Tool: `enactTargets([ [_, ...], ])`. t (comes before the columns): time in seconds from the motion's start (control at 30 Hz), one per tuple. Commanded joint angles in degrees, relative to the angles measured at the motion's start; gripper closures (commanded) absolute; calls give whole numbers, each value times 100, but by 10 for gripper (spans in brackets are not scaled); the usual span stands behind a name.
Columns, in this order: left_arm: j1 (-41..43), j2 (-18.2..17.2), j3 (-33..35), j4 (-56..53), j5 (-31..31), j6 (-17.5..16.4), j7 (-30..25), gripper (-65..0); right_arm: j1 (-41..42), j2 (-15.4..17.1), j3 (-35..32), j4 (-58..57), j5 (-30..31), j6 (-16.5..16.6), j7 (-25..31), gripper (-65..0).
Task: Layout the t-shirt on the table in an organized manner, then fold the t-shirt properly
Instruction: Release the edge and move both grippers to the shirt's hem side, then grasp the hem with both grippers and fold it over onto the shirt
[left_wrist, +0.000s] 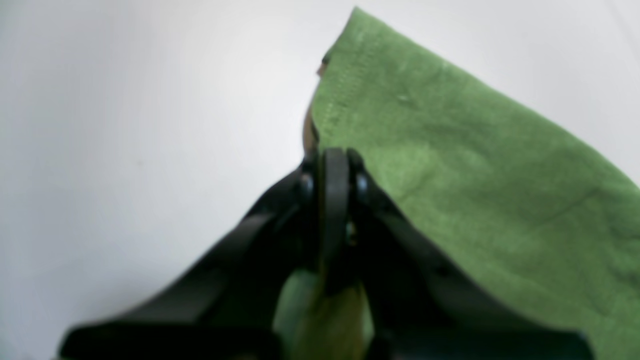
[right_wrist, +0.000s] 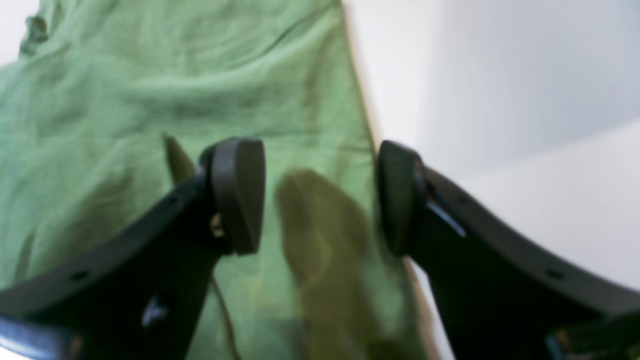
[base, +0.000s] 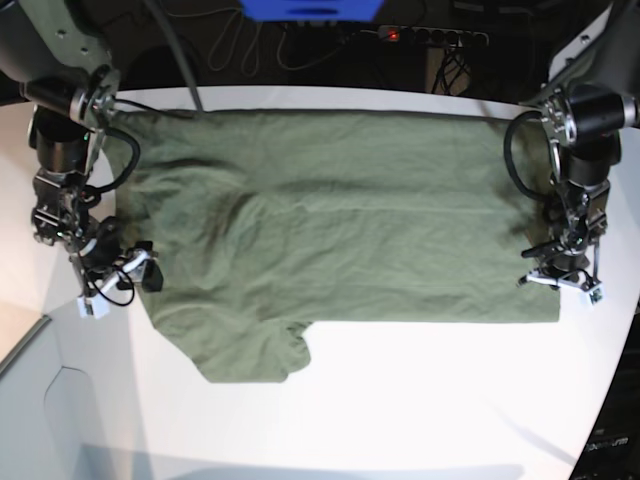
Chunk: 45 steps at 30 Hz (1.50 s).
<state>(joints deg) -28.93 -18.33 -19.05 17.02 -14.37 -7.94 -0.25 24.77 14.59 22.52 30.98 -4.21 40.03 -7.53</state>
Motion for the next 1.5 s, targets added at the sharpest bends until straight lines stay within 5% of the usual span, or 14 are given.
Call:
enactTargets([
  [0.0,-101,-62,2,52,17,-1,30,-2,155,58,-112,-52,56,-3,63,-359],
  [0.17,-92,-62,2,52,17,-10,30,-2,112,66,-666,-228,56,-3,63,-306],
  [0.33,-92,-62,-34,105,9,-19,30,-2,68,66,-771,-193,56,-3,63,-5],
  [0.47,84,-62,-42,545,-53,-27,30,-2,6,75,-745,62,91,-3,63,0],
  [0.63,1157,-106,-42,2197,-1064,-27,38,-2,-785,31,-736,1548,109,-3,1,0],
  [0.87,2150,-308,-25,3604,-2295,-27,38,-2,-1682,-514,-15,3456,109,-3,54,0],
  [1.3,3020,-282,-42,4369,-2488,-36,-14,-2,-2816,-769,539,4528,232,-3,204,0],
  [1.47,3407,-141,-42,4527,-2488,-397,30,-2,-3247,-918,539,4502,364,-3,731,0],
])
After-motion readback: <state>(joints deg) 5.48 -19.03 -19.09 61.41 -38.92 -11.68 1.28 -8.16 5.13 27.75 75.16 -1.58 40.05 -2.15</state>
